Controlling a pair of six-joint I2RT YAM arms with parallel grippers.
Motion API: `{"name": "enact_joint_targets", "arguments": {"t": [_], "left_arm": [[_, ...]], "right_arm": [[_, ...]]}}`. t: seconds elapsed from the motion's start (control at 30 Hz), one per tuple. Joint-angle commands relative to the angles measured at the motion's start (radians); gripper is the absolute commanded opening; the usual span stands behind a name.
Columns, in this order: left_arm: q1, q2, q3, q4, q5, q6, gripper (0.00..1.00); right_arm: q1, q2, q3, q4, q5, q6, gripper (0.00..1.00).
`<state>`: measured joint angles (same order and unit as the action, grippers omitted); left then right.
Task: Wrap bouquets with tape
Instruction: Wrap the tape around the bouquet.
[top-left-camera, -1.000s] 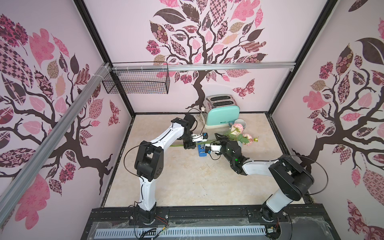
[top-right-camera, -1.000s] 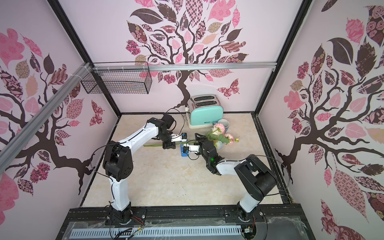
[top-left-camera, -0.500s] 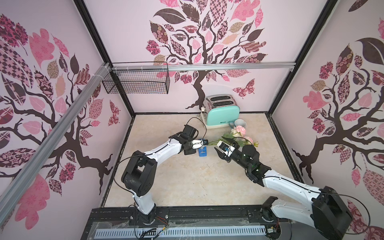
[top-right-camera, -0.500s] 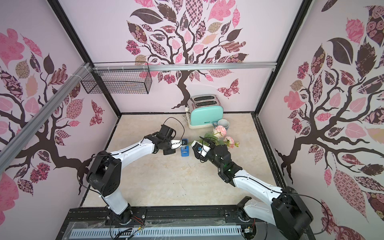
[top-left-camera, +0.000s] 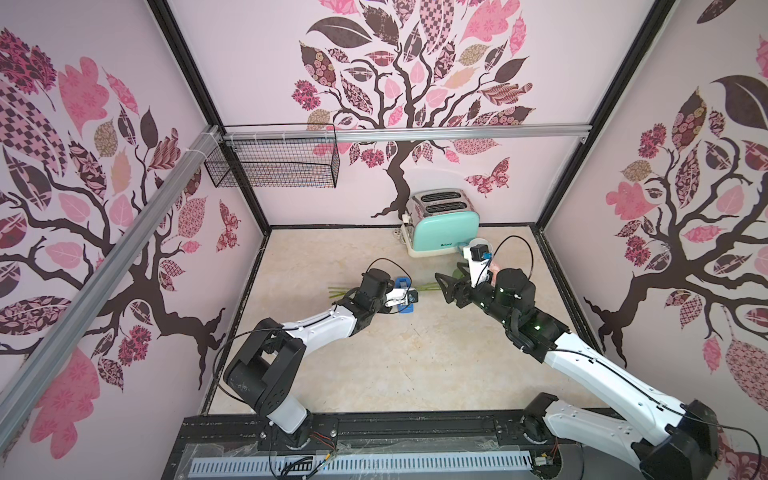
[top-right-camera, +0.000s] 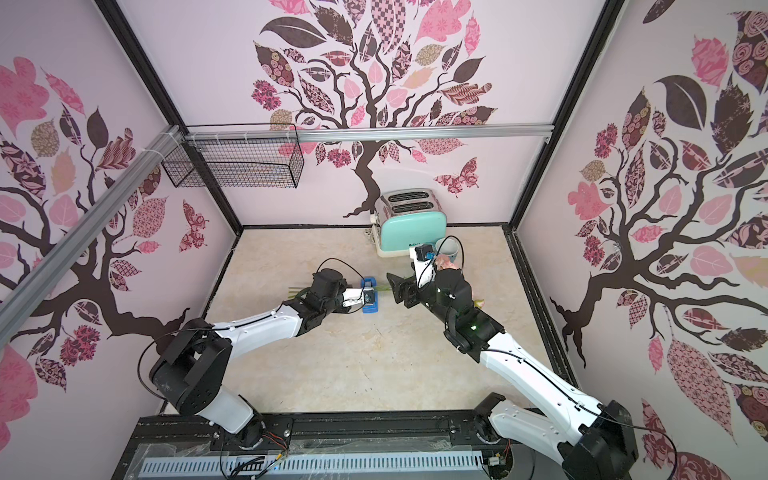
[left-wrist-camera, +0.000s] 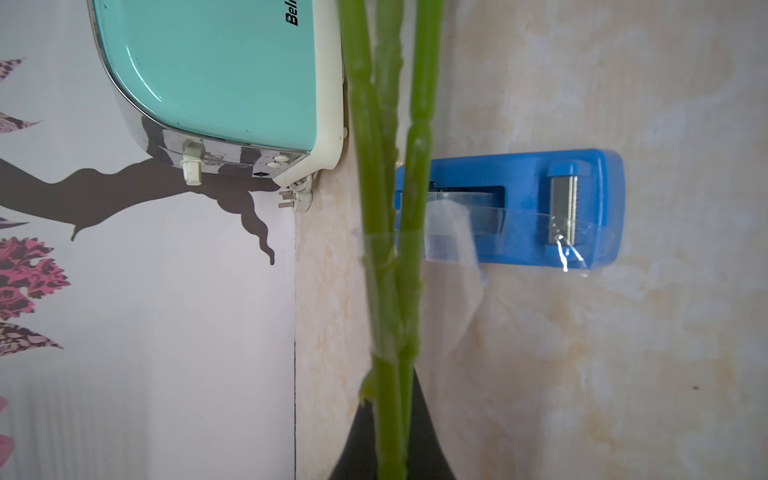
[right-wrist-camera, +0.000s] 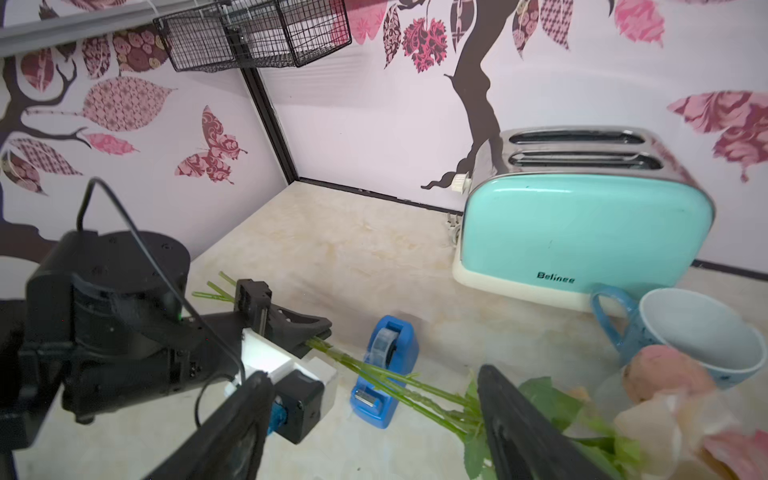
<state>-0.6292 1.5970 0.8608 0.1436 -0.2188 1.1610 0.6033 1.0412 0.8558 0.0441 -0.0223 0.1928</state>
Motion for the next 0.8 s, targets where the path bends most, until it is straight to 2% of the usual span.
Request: {"name": "enact_joint_targets", "arguments": {"t": [0.0,0.07,0.17,0.27,0.43,0.5,0.7,0.77], "left_arm": [[-0.010,-0.025,-0.065,0.238,-0.056,0.059,0.00],[-0.014,-0.017,-0.105,0.351,-0.078,0.095,0.00],[-0.023,0.017,-0.142,0.512,-0.141,0.137,0.00],[-0.031,0.065,-0.152,0.627,-0.174,0.173,0.00],[-0.043,0.101,-0.177,0.761,-0.196,0.196,0.00],[-0.044,0.100,-0.188,0.772,-0.192,0.203,0.00],[-0.057,0.114,-0.188,0.818,-0.208,0.227,0.00],[-0.061,0.125,-0.184,0.831,-0.218,0.233,0.00]], "right_arm": [[-0.058,0.090,0.172,-0.224,-0.114,0.194,0.81],[-0.123,0.195,0.291,-0.358,-0.236,0.254,0.78],[-0.131,0.307,0.404,-0.499,-0.273,0.282,0.77],[-0.129,0.323,0.361,-0.442,-0.310,0.430,0.70],[-0.129,0.327,0.296,-0.370,-0.306,0.750,0.76],[-0.126,0.353,0.330,-0.429,-0.267,0.799,0.76],[-0.085,0.447,0.345,-0.429,-0.269,0.942,0.77],[-0.076,0.487,0.349,-0.409,-0.303,0.996,0.77]]}}
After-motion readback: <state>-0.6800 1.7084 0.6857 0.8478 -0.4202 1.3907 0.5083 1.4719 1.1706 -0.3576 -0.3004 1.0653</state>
